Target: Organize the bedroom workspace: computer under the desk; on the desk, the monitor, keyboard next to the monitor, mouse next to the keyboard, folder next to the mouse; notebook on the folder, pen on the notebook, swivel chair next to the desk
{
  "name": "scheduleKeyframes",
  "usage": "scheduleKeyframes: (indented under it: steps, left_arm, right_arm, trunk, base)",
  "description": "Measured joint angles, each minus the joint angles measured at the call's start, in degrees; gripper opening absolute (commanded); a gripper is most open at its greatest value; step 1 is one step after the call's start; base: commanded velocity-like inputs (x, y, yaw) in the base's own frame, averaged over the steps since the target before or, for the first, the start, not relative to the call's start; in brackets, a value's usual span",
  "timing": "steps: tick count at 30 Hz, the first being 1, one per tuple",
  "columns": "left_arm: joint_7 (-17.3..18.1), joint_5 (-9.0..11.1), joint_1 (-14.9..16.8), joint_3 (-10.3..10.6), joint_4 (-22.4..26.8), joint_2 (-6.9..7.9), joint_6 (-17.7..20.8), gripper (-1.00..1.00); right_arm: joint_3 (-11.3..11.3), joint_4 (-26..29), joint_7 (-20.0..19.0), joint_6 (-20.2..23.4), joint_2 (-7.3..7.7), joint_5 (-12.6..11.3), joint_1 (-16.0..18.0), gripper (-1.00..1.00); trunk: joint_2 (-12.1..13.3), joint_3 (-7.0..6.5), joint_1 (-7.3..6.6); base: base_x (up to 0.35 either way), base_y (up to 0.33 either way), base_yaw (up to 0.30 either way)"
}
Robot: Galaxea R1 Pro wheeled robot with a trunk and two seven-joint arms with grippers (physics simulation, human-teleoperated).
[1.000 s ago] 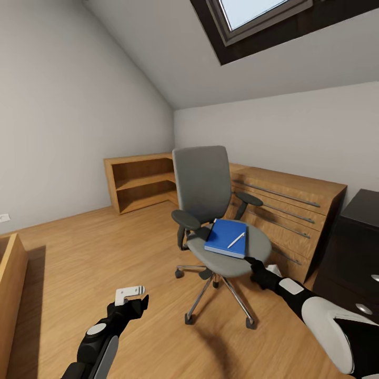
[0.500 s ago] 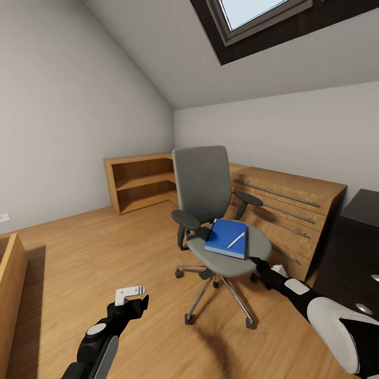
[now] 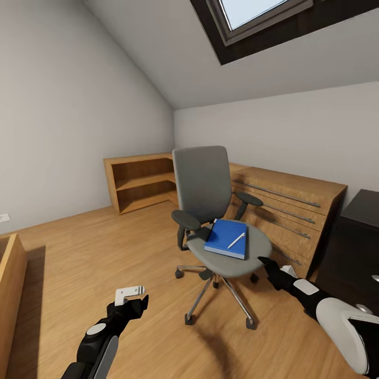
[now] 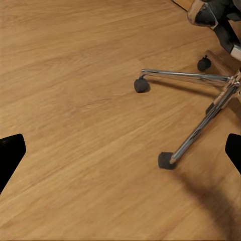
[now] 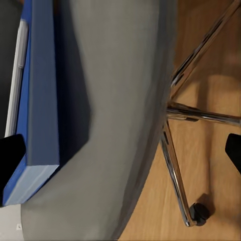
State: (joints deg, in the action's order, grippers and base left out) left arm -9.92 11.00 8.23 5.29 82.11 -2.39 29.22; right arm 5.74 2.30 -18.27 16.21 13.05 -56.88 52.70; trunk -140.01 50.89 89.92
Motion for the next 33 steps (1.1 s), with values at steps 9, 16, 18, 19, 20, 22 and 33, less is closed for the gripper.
scheduleKeyframes:
  steps: [9, 16, 18, 19, 20, 22, 33]
  left_arm:
    - [0.01, 0.06, 0.00, 0.05, 0.00, -0.08, 0.00, 1.00]
    - [0.00, 0.04, 0.00, 0.03, 0.00, -0.08, 0.00, 1.00]
    - [-0.01, 0.02, 0.00, 0.05, 0.01, -0.08, -0.01, 1.00]
    - [0.01, 0.01, 0.00, 0.07, 0.00, -0.08, -0.01, 1.00]
    - [0.02, 0.04, 0.00, 0.07, 0.00, -0.08, 0.00, 1.00]
    - [0.02, 0.06, 0.00, 0.05, 0.00, -0.08, 0.00, 1.00]
    - [-0.03, 0.00, 0.00, 0.08, 0.01, -0.09, 0.02, 1.00]
  right_arm:
    - [-0.03, 0.00, 0.00, 0.00, 0.03, -0.40, 0.00, 1.00]
    - [-0.12, -0.05, 0.03, -0.02, 0.03, -0.38, 0.00, 1.00]
    - [-0.15, -0.08, 0.03, -0.03, 0.04, -0.38, 0.00, 1.00]
    - [-0.15, -0.08, 0.02, -0.02, 0.03, -0.37, 0.00, 1.00]
    - [-0.06, -0.07, 0.01, 0.01, 0.03, -0.42, 0.00, 1.00]
    - [-0.08, -0.08, 0.00, 0.00, 0.03, -0.42, 0.00, 1.00]
    - [-0.09, -0.03, -0.03, 0.00, -0.18, -0.41, -0.01, 1.00]
  trunk:
    - [0.00, 0.00, -0.02]
    - [0.00, 0.00, 0.00]
    - [0.00, 0.00, -0.01]
    - [0.00, 0.00, -0.02]
    - [0.00, 0.00, -0.01]
    - [0.00, 0.00, -0.01]
    - [0.00, 0.00, -0.01]
  base:
    - [0.230, 0.000, 0.000]
    - [0.094, 0.000, 0.000]
    - [0.201, 0.000, 0.000]
    - [0.199, 0.000, 0.000]
    - [0.176, 0.000, 0.000]
    - [0.163, 0.000, 0.000]
    - [0.149, 0.057, 0.000]
